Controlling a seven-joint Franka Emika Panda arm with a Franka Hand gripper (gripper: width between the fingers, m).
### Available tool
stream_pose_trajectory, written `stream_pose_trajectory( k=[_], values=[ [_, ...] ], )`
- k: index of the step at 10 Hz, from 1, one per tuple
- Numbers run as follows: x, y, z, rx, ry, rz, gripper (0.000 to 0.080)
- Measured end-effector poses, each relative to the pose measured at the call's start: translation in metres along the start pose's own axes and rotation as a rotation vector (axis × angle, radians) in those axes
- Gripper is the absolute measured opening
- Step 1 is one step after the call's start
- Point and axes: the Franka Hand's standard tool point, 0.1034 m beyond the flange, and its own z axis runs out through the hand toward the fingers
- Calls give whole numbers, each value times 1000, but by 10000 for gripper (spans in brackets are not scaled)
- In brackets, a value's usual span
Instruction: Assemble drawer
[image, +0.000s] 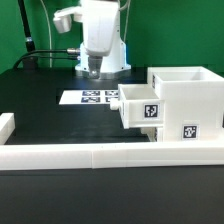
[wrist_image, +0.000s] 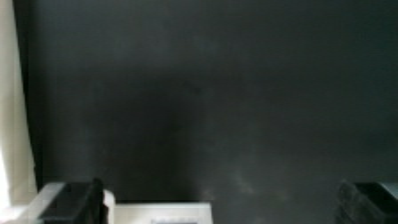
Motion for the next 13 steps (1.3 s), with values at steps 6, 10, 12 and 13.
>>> stream_pose_trajectory(
  k=[6,10,12,13],
  values=[
    [-14,9,36,27,221,-25,649],
    [26,11,45,54,273,76,649],
    [47,13,41,50,278,111,649],
    [59,13,40,56,283,119,649]
  ],
)
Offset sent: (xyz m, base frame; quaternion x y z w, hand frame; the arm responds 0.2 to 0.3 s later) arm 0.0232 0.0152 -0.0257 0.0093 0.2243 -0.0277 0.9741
